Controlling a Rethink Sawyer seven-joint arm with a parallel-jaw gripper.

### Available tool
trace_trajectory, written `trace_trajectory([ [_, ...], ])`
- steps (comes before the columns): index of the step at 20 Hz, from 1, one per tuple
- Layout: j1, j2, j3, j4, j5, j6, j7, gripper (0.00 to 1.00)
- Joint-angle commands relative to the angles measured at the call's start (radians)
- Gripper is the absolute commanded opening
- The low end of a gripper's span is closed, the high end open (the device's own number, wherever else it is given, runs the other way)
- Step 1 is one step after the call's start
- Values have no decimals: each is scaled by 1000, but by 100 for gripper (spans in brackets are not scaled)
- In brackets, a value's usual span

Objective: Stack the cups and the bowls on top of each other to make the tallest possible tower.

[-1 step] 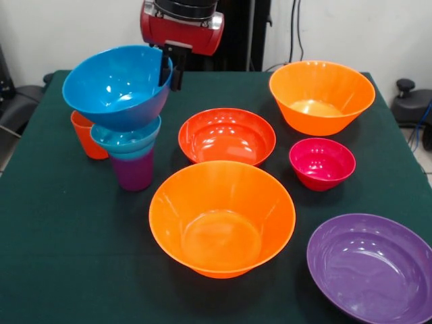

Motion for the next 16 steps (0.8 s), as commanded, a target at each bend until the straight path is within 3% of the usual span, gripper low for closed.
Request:
trace_trajectory([
  [1, -3, -12, 34, 96, -32, -85, 34, 0],
  [16, 41, 20, -47, 106, -70, -232, 90, 0],
])
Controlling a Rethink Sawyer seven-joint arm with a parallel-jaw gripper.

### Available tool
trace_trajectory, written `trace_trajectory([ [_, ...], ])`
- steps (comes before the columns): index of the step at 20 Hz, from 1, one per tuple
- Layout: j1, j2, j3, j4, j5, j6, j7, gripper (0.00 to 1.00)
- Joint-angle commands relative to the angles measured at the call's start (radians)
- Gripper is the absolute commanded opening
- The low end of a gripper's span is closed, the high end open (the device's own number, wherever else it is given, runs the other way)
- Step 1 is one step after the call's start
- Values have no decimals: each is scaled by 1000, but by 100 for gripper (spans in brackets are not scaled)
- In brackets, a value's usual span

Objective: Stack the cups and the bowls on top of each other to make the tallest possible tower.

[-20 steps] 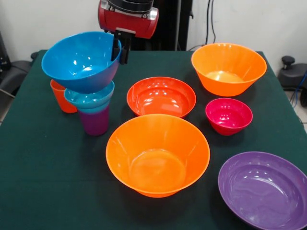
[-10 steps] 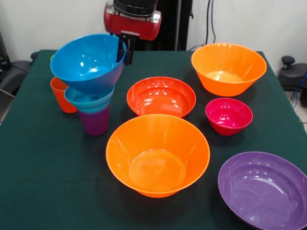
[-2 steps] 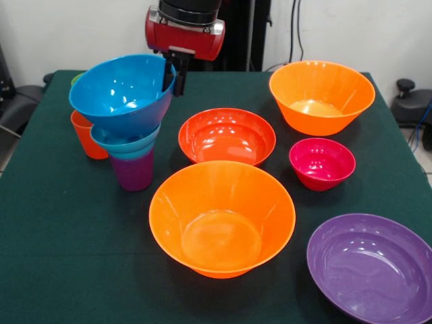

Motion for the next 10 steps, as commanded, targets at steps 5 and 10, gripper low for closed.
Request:
trace_trajectory([
  [5, 30, 35, -22, 20, -66, -88, 75, 0],
  [10, 30, 49, -27, 13, -59, -103, 70, 0],
])
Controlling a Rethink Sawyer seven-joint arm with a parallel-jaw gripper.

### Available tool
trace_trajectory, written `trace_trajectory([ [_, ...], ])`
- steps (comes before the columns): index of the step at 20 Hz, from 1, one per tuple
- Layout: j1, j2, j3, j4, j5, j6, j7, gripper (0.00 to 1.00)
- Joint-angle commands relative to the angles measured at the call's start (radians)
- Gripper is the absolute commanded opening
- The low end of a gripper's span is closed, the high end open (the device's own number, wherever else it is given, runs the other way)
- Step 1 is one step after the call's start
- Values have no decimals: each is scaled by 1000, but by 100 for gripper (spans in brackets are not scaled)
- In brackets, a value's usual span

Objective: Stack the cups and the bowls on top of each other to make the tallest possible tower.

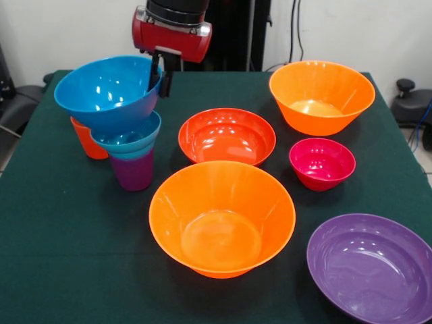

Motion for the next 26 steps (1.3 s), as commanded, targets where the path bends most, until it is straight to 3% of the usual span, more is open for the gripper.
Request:
trace_trajectory([
  [1, 21, 39, 18, 11, -58, -67, 69, 0],
  [26, 26, 67, 37, -4, -26, -72, 70, 0],
])
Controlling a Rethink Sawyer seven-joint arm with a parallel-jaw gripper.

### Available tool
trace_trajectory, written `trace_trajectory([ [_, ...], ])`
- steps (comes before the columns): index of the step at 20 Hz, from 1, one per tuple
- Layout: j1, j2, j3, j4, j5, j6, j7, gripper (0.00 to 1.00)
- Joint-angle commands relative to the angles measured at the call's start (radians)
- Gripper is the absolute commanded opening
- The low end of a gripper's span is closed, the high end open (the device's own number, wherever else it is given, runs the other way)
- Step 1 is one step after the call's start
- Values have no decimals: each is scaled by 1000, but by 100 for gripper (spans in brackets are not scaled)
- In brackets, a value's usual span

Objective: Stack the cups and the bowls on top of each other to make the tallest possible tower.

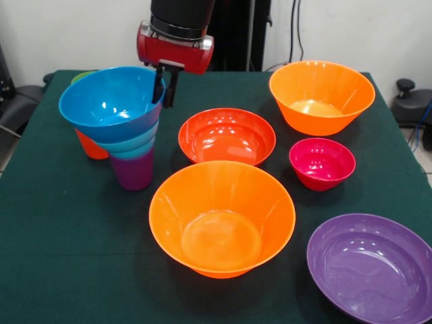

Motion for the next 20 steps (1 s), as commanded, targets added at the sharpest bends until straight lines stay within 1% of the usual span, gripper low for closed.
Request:
trace_trajectory([
  [1, 21, 26, 41, -3, -27, -38, 71, 0],
  [3, 23, 28, 38, -4, -28, -40, 74, 0],
  [4, 26, 29, 33, -5, -29, -40, 78, 100],
  [7, 21, 25, 42, 0, -41, -39, 53, 100],
  [12, 15, 24, 45, 2, -27, -57, 72, 100],
  [20, 8, 6, 54, 27, -25, -65, 64, 100],
])
